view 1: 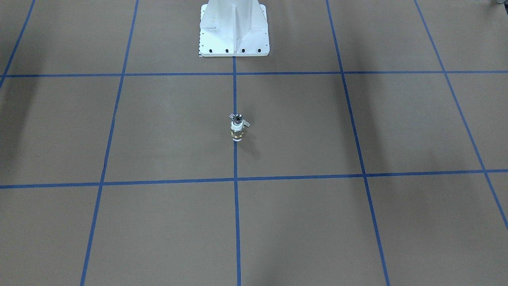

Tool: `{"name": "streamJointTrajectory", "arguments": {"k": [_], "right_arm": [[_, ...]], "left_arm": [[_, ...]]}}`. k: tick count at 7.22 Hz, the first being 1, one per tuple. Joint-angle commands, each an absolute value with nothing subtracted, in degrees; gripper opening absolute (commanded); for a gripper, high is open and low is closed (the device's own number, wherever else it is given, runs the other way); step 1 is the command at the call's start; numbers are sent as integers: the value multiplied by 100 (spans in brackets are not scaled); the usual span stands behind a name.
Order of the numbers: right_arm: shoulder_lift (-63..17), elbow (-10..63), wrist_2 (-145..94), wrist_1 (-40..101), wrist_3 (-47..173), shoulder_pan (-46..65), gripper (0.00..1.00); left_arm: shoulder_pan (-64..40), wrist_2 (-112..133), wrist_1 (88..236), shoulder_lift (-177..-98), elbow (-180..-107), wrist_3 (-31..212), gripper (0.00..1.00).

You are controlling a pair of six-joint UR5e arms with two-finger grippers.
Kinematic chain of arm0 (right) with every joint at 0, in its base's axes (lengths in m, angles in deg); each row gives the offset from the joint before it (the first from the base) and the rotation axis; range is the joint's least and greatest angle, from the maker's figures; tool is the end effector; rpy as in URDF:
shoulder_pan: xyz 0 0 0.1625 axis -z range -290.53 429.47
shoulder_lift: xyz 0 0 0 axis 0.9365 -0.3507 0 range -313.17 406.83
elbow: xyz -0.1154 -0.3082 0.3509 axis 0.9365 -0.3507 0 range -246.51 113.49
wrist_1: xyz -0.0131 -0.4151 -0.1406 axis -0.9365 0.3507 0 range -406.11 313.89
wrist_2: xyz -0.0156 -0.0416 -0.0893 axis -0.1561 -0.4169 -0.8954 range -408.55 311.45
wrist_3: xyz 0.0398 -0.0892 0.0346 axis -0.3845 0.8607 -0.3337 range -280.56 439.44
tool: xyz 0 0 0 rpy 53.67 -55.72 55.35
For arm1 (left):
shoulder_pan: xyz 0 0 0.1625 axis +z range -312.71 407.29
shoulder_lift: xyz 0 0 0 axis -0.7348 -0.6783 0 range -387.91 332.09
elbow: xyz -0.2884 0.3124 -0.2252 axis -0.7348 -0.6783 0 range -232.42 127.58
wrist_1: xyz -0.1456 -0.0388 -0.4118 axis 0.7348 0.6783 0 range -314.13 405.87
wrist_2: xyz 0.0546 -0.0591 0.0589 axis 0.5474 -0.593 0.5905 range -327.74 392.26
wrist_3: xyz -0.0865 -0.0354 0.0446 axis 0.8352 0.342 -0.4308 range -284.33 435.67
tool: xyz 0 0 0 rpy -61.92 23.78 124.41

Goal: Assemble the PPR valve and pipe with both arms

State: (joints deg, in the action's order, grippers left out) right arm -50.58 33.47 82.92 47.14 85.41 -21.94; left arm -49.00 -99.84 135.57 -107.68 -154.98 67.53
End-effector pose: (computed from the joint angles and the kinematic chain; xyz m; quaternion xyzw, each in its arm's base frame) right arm 0.0758 -0.4523 0.6997 0.0172 -0.3537 -0.0351 0.9345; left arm -0.1111 -0.4247 0.6922 0.0615 0.3542 0.0215 0.9329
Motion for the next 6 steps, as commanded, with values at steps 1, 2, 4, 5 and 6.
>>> {"name": "streamJointTrajectory", "arguments": {"k": [1,2,4,5,6], "right_arm": [[-5090,3369,8328,4714,8533,-2194,100],[-5099,3360,8415,4714,8533,-2194,100],[-5099,3360,8416,4714,8542,-2194,100],[-5099,3351,8416,4714,8533,-2194,100],[-5099,3360,8416,4714,8533,-2194,100]], "left_arm": [[-4904,-9984,13560,-10762,-15507,6750,100],[-4904,-9984,13560,-10763,-15507,6750,100],[-4904,-9984,13560,-10754,-15498,6750,100],[-4904,-9984,13560,-10754,-15499,6750,100],[-4904,-9984,13560,-10754,-15499,6750,100]]}}
